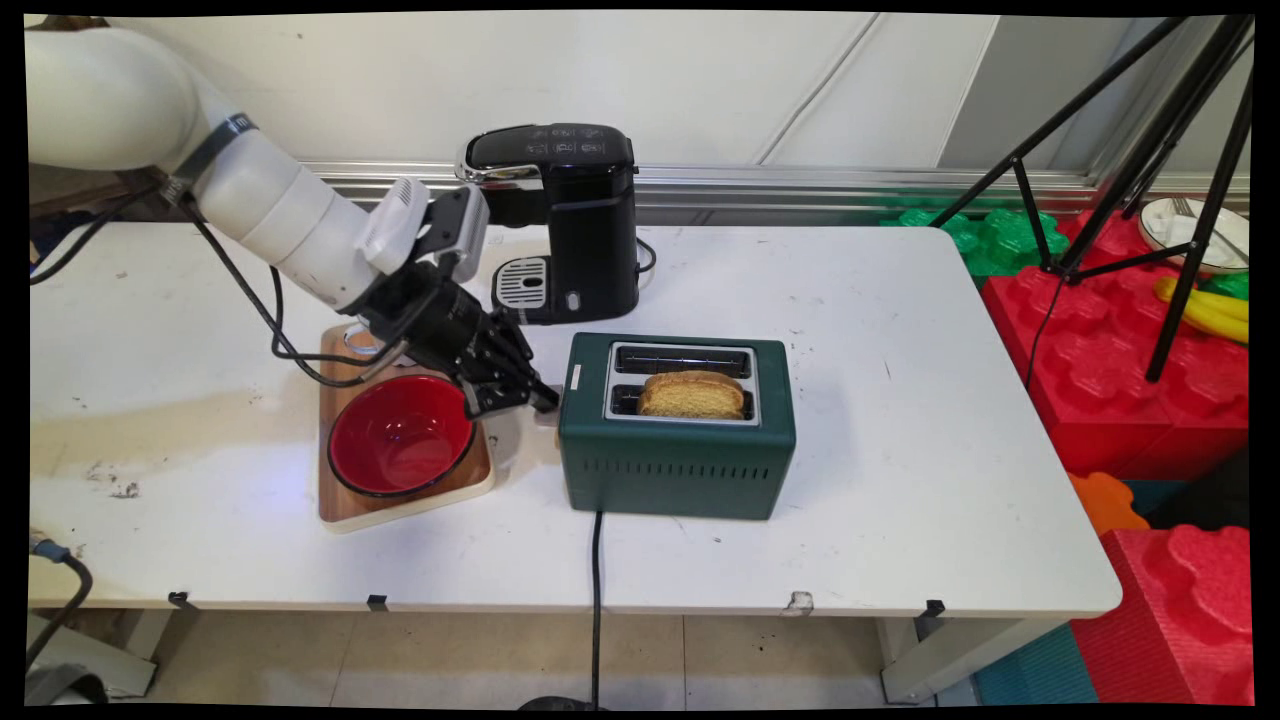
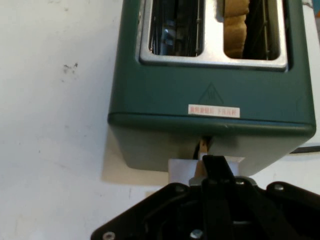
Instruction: Press the toaster switch
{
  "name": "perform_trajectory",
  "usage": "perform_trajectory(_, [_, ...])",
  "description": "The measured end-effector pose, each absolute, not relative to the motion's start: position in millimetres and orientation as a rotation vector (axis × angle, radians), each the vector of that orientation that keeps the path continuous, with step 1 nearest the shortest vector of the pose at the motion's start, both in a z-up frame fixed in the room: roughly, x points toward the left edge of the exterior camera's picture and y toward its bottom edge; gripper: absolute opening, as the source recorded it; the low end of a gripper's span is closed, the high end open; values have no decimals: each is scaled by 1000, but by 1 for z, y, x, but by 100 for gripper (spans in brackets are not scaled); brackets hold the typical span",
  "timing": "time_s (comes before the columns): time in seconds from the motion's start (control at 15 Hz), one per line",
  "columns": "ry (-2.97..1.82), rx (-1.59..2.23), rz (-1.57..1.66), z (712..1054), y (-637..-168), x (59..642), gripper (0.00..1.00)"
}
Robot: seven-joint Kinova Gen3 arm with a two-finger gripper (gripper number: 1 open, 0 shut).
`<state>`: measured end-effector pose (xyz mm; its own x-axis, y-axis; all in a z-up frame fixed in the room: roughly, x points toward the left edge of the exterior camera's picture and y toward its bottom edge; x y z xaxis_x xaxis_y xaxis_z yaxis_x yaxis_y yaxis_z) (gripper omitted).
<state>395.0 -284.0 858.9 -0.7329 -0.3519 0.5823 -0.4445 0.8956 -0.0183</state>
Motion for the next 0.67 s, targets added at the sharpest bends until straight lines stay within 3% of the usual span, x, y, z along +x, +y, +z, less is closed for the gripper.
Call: perform_trajectory(0.67, [-2486, 578, 211, 842, -285, 394, 0])
